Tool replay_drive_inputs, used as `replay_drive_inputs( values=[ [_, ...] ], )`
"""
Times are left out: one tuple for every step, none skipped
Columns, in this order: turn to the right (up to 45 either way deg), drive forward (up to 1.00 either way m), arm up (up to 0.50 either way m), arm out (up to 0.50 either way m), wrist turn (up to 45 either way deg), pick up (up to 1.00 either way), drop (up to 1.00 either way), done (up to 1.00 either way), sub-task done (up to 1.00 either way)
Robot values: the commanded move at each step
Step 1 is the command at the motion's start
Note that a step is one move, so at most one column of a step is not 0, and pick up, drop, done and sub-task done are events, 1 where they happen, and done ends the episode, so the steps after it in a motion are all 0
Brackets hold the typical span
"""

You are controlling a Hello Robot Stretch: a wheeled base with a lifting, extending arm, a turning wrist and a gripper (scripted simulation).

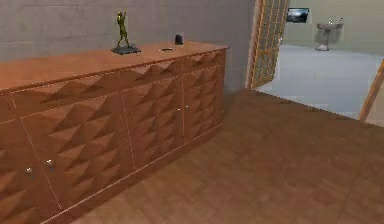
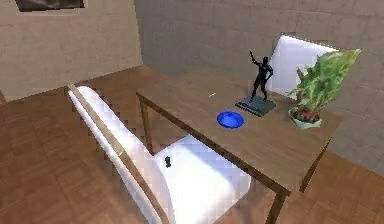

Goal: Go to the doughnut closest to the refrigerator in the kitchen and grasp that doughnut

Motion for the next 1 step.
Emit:
replay_drive_inputs(
  values=[
    [-21.0,0.0,0.0,0.0,0.0,0.0,0.0,0.0,0.0]
  ],
)
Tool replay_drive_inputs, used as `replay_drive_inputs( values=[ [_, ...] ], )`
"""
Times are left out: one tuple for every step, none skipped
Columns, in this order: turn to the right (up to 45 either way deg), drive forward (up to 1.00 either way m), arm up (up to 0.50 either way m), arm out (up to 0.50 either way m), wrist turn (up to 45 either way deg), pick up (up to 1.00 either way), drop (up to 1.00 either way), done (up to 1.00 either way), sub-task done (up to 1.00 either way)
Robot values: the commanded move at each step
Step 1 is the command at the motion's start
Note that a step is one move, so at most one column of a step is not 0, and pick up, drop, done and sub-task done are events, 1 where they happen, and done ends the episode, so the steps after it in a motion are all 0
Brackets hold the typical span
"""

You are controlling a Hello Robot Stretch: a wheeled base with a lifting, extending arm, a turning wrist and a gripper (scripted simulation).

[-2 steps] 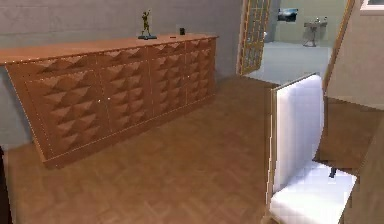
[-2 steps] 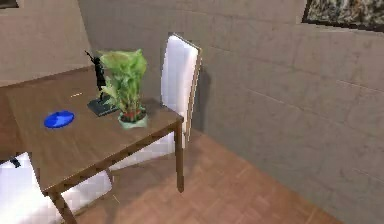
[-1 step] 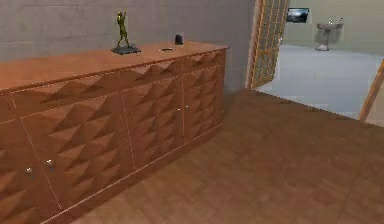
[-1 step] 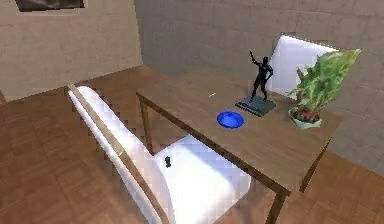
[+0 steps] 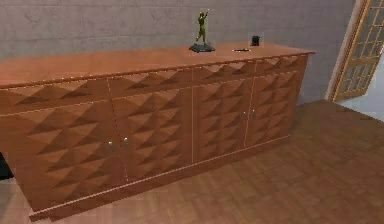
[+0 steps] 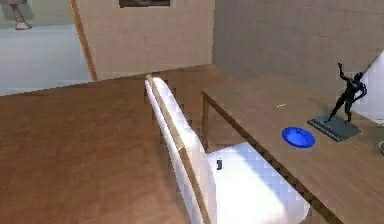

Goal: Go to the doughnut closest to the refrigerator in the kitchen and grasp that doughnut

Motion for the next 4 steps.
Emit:
replay_drive_inputs(
  values=[
    [0.0,0.1,0.0,0.0,0.0,0.0,0.0,0.0,0.0],
    [-21.0,0.0,0.0,0.0,0.0,0.0,0.0,0.0,0.0],
    [0.0,0.3,0.0,0.0,0.0,0.0,0.0,0.0,0.0],
    [45.0,0.0,0.0,0.0,0.0,0.0,0.0,0.0,0.0]
  ],
)
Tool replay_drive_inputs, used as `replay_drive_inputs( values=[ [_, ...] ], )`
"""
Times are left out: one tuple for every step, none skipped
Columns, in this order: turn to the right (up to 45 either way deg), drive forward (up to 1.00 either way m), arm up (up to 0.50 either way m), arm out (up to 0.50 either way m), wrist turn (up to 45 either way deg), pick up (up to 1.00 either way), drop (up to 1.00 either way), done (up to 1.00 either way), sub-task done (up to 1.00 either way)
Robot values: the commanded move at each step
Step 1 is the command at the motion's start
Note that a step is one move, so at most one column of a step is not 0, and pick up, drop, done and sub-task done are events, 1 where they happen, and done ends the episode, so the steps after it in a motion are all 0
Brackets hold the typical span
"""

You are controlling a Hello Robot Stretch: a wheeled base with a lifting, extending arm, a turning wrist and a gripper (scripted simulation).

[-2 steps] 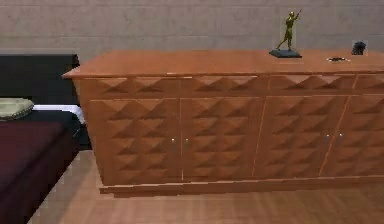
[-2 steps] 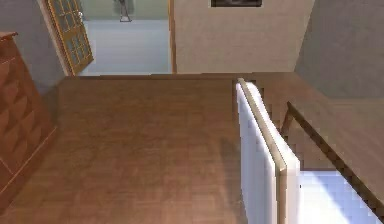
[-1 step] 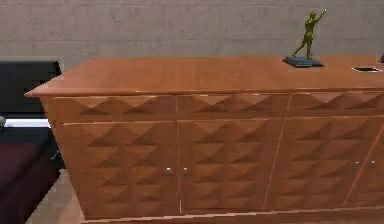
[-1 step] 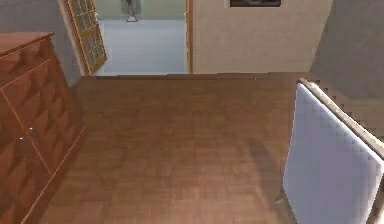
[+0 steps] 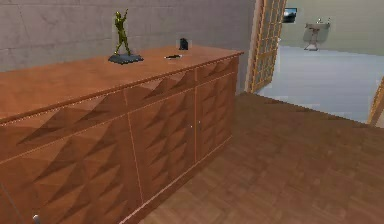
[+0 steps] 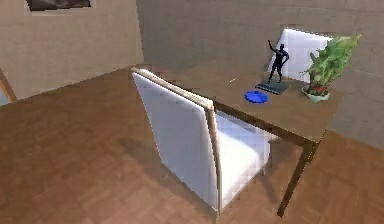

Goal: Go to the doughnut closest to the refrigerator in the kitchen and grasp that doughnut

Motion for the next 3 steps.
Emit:
replay_drive_inputs(
  values=[
    [33.0,0.0,0.0,0.0,0.0,0.0,0.0,0.0,0.0],
    [0.0,1.0,0.0,0.0,0.0,0.0,0.0,0.0,0.0],
    [3.0,0.0,0.0,0.0,0.0,0.0,0.0,0.0,0.0]
  ],
)
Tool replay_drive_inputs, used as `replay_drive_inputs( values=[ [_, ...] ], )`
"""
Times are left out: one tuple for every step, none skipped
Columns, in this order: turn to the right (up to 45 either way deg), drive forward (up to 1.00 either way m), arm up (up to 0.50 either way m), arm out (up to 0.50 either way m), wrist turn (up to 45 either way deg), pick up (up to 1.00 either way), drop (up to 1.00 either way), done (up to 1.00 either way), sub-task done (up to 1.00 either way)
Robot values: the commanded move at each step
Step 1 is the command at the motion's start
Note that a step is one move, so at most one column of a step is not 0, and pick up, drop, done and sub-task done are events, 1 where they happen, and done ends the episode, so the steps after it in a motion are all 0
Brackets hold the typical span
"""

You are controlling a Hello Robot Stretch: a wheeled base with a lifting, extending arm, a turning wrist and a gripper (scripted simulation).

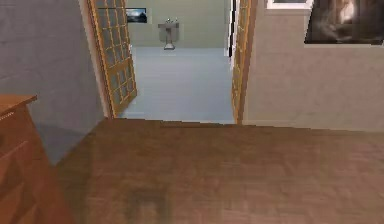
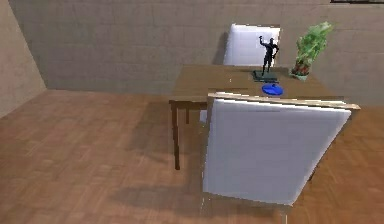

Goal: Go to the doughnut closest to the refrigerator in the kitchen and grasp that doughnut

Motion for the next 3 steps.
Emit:
replay_drive_inputs(
  values=[
    [0.0,1.0,0.0,0.0,0.0,0.0,0.0,0.0,0.0],
    [0.0,1.0,0.0,0.0,0.0,0.0,0.0,0.0,0.0],
    [0.0,0.3,0.0,0.0,0.0,0.0,0.0,0.0,0.0]
  ],
)
